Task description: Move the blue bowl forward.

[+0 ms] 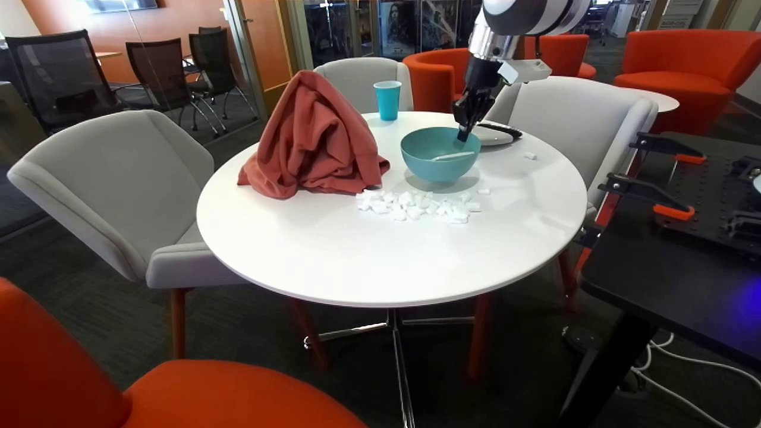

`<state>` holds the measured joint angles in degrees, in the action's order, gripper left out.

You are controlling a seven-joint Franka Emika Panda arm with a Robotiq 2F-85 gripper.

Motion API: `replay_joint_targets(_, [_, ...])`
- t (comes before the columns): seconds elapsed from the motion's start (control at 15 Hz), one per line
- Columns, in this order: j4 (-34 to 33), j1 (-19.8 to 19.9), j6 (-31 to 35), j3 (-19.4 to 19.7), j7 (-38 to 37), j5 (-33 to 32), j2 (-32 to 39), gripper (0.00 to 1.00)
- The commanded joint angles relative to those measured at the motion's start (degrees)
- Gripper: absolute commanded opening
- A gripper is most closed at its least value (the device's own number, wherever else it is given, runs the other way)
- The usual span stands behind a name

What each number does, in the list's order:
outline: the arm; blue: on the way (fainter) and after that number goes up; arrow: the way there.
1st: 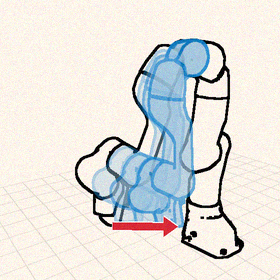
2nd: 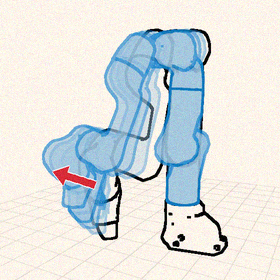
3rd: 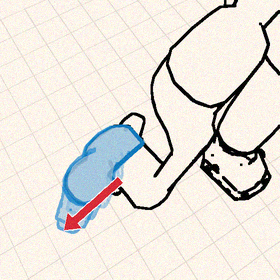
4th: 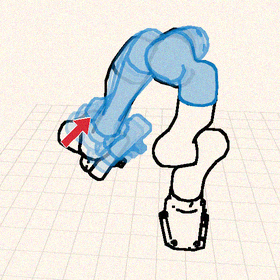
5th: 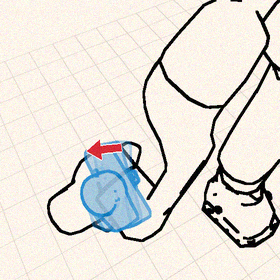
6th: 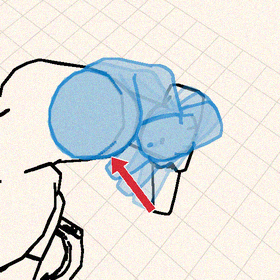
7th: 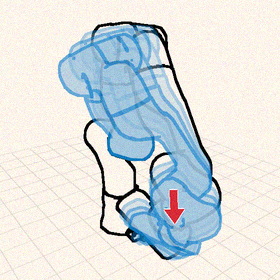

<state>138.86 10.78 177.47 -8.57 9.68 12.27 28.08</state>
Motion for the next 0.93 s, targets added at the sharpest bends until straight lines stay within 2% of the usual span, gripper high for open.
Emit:
replay_joint_targets(0.0, [0.9,-0.6,2.8,0.7,-2.1,-3.4,1.1,0.01])
replay_joint_targets(0.27, [0.9,-1.2,4.2,1.8,-2.5,-5.8,2.6,0.03])
replay_joint_targets(0.33, [1.0,-0.9,4.6,1.6,-2.6,-6.1,2.7,0.29])
replay_joint_targets(0.4, [1.4,-0.2,4.6,0.9,-2.5,-6.4,2.3,0.30])
replay_joint_targets(0.6, [2.6,2.4,4.9,-1.8,-2.0,-7.0,0.2,0.52])
replay_joint_targets(0.73, [3.6,6.0,4.9,-5.5,-1.1,-7.2,-1.9,0.67])
replay_joint_targets(0.87, [4.1,12.1,1.7,-11.5,0.4,-7.5,-4.4,0.81])
